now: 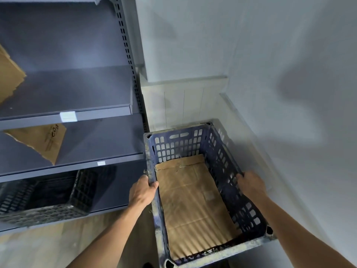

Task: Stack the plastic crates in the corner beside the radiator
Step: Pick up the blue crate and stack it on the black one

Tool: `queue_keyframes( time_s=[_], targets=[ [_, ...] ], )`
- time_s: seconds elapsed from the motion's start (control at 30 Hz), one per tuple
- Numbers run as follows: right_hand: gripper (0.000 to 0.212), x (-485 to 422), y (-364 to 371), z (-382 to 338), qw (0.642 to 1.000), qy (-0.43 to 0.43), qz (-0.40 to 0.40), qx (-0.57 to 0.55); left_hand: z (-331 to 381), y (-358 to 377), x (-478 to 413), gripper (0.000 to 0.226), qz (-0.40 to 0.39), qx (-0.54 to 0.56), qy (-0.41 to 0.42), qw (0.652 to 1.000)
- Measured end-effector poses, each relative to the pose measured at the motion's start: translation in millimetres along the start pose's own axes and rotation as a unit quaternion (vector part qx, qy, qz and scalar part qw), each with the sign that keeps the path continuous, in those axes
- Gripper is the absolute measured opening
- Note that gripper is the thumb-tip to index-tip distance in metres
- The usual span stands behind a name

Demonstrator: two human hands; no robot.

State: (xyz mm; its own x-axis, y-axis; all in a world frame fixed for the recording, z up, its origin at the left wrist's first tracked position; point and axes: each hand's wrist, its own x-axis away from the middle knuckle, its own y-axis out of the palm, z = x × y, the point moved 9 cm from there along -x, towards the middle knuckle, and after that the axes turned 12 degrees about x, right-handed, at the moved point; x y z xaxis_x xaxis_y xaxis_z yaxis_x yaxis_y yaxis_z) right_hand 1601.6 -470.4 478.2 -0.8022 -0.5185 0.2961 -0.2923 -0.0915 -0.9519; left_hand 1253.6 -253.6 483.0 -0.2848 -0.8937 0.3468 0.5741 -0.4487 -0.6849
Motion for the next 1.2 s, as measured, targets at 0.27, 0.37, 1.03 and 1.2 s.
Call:
queue_keyframes(
  time_s=[0.27, 0.37, 1.03, 1.2],
  targets=[
    [0.032, -8, 34, 19, 0.999, 0.011, -0.049, 0.008, -4, 24, -15, 0.025, -0.038, 0.003, -0.008, 0.999],
    [0.031, -9, 40, 23, 0.999, 0.001, -0.049, 0.011, -7, 29, -15, 0.023, -0.031, -0.014, -0.004, 0.999],
    [0.021, -4, 43, 19, 0.997, -0.049, -0.043, -0.050, -23, 42, 16, 0.020, -0.024, 0.031, -0.045, 0.998],
    [0.017, -5, 45, 35, 0.995, -0.027, -0.021, -0.095, -18, 47, 13, 0.020, -0.022, 0.062, -0.054, 0.996]
  ],
)
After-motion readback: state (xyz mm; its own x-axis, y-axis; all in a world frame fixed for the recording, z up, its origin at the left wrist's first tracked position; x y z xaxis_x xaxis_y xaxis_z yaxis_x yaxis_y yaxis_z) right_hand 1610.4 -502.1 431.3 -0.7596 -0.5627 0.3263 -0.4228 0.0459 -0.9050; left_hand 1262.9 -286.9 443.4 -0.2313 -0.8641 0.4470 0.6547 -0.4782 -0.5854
